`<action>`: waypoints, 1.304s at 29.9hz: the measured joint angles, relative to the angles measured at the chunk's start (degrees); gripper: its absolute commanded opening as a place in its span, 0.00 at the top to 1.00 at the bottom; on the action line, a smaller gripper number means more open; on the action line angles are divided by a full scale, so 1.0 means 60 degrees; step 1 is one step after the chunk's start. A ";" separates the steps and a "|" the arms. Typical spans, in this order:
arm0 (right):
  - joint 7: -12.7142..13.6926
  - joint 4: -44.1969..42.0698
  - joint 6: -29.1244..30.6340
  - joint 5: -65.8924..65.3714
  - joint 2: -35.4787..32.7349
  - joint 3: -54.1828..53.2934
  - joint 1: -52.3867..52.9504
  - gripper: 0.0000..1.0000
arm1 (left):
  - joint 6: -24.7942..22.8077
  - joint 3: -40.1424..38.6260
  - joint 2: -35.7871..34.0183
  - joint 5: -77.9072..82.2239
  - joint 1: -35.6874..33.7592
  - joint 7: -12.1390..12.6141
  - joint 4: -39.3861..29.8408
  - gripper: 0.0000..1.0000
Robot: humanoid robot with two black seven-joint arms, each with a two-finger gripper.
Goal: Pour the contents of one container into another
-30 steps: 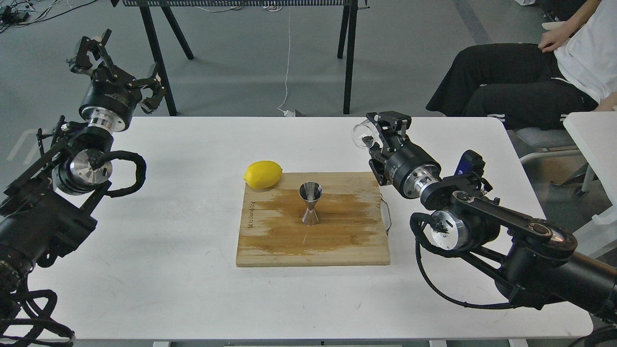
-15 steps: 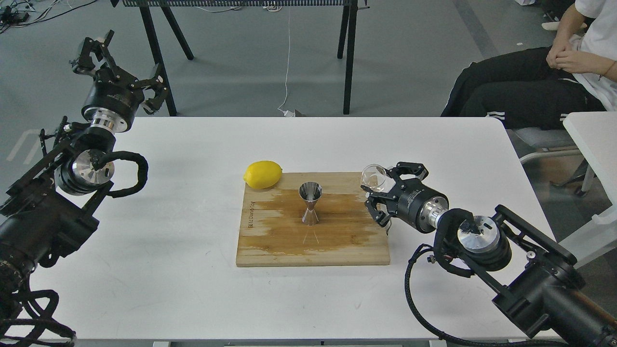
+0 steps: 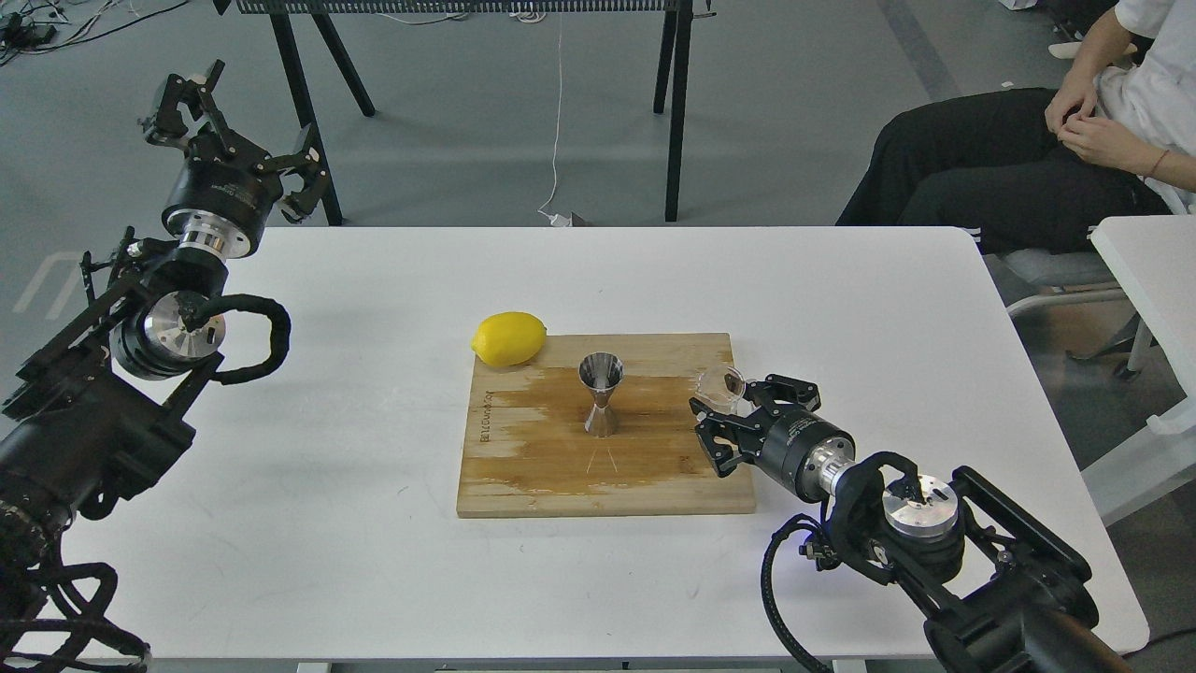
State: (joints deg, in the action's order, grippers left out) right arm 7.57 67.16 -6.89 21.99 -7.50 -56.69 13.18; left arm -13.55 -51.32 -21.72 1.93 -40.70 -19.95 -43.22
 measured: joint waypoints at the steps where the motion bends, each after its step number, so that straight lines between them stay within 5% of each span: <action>1: 0.0010 0.0034 0.0042 0.0032 -0.0011 -0.0186 -0.0193 0.76 | 0.0002 0.0000 0.0000 0.0000 0.0000 0.0000 -0.0001 0.00; 10: 0.0453 -0.0120 0.0473 0.0098 -0.0711 -0.1627 -0.0913 0.76 | -0.0010 0.0000 -0.0004 0.0000 0.0025 -0.0001 -0.0006 0.00; 27: 0.1223 -0.3021 0.1421 0.0100 -0.0696 -0.2624 -0.0189 0.75 | 0.0003 -0.0001 0.0032 0.0000 0.0023 -0.0001 -0.0005 0.00; 39: 0.1232 -0.3039 0.1432 0.0099 -0.0686 -0.2623 -0.0142 0.57 | 0.0003 -0.0001 0.0031 0.0000 0.0014 -0.0001 -0.0004 0.00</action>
State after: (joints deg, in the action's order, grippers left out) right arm 14.96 48.93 1.70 22.59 -11.61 -72.42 12.33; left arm -13.53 -51.33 -21.53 1.93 -40.61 -19.95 -43.24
